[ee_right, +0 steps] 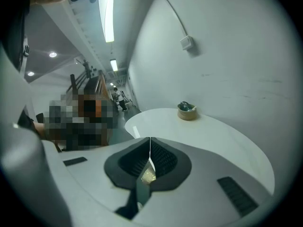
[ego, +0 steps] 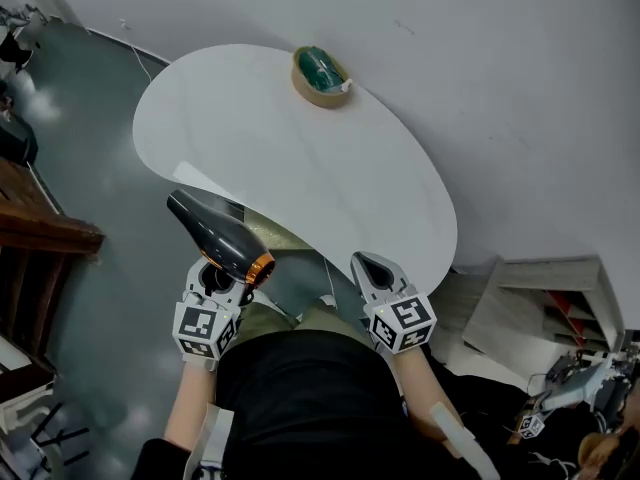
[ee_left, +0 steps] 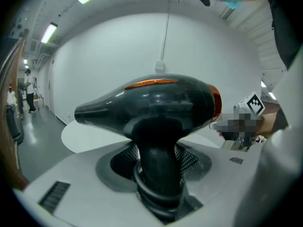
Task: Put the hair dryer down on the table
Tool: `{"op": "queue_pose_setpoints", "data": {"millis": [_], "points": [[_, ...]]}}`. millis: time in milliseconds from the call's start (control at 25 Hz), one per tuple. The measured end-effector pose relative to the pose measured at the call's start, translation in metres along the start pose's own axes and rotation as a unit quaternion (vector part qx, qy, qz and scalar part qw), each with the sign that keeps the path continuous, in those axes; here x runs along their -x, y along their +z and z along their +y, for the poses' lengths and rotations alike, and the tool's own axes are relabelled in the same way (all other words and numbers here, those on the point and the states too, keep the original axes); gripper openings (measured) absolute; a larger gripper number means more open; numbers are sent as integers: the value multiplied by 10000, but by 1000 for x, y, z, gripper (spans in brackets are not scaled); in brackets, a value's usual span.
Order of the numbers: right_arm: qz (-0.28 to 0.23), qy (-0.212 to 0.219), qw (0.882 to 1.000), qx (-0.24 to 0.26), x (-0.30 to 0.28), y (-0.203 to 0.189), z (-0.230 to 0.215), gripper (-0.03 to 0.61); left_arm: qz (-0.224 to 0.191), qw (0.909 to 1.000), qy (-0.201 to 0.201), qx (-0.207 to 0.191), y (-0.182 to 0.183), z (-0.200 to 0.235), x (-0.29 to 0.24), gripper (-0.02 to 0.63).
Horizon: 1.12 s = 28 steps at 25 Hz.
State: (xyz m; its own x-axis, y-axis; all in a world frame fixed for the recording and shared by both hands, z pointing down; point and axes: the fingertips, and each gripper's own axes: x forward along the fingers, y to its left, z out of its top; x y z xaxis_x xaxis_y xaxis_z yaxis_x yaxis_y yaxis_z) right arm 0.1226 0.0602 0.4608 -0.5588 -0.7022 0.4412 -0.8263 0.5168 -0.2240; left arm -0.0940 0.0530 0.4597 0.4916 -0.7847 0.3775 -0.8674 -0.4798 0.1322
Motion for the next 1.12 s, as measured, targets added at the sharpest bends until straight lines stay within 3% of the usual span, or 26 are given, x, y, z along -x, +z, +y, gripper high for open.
{"op": "queue_pose_setpoints", "data": {"millis": [320, 600, 800, 1120], "points": [[196, 329, 9984, 409, -79, 21, 75, 17, 149, 9996, 211, 104, -28, 81, 30, 222], [297, 366, 9977, 478, -124, 28, 105, 16, 473, 9984, 276, 151, -55, 132, 38, 222], [478, 418, 9970, 442, -144, 27, 100, 16, 713, 9966, 353, 213, -68, 149, 22, 222], [629, 504, 9963, 291, -173, 34, 56, 16, 1065, 9932, 375, 293, -69, 154, -28, 222]]}}
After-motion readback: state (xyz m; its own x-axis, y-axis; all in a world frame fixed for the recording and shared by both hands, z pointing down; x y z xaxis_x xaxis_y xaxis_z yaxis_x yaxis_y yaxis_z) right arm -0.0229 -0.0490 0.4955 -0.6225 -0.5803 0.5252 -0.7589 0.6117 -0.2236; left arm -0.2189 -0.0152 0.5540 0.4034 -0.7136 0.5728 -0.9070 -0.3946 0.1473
